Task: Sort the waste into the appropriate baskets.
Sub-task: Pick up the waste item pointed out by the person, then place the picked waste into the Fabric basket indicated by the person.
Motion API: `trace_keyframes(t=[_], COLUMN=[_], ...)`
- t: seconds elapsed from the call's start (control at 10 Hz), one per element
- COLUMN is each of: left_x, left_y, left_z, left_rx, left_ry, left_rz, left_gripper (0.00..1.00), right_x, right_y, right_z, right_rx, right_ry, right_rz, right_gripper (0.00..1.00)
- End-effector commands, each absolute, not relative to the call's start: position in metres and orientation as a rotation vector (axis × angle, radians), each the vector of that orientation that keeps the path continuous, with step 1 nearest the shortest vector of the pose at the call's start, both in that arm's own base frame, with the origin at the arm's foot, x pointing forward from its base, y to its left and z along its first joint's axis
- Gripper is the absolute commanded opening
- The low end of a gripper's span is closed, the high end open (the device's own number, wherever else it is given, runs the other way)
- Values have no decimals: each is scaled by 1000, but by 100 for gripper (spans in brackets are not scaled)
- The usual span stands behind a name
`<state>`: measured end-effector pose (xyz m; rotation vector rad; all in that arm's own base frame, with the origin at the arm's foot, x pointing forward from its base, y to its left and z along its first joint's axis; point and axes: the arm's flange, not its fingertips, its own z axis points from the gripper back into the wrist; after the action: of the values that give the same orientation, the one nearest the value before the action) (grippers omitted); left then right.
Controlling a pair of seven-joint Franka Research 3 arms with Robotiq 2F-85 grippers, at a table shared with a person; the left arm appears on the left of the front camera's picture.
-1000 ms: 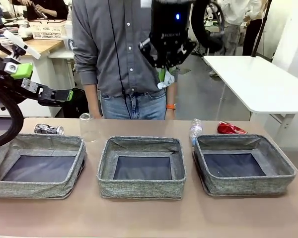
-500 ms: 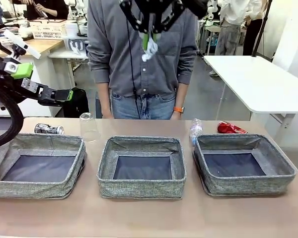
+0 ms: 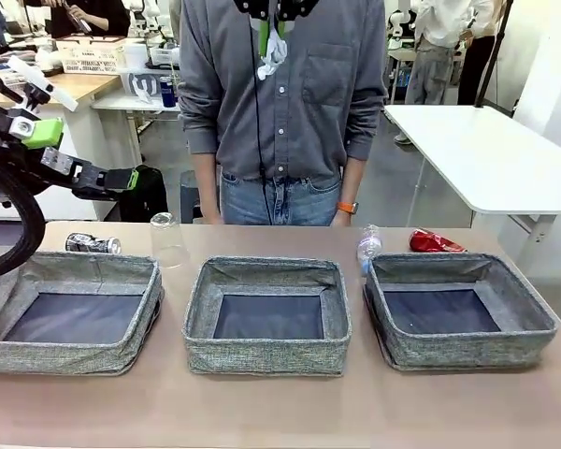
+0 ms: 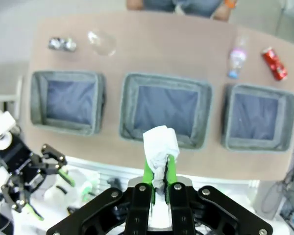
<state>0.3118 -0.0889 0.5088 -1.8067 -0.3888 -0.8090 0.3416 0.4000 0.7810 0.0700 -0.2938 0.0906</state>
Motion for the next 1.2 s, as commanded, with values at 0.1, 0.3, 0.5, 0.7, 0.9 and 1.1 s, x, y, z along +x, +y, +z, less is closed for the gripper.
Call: trace_keyframes(t=[0.1,0.3,0.5,0.7,0.9,1.1], left_x=[310,310,310,310,310,310], left_y=[-91,-91,-91,-91,-91,-91], left_z=[512,512,512,512,512,512], left_rx=[-1825,-1825,-1825,-1825,-1825,-1825], left_ry=[-414,-414,-414,-414,-414,-414], left_rz=[-822,-822,-822,-822,-822,-822], left_gripper=[100,100,100,100,100,100], right_x=[342,342,342,342,342,342], right_y=[400,400,400,400,400,400], right_z=[779,779,779,779,779,779], right_rx=[90,90,90,90,90,90], right_ry=[-274,-274,-274,-274,-274,-274], right_rz=[96,96,96,96,96,96], right_gripper=[11,11,11,11,11,11])
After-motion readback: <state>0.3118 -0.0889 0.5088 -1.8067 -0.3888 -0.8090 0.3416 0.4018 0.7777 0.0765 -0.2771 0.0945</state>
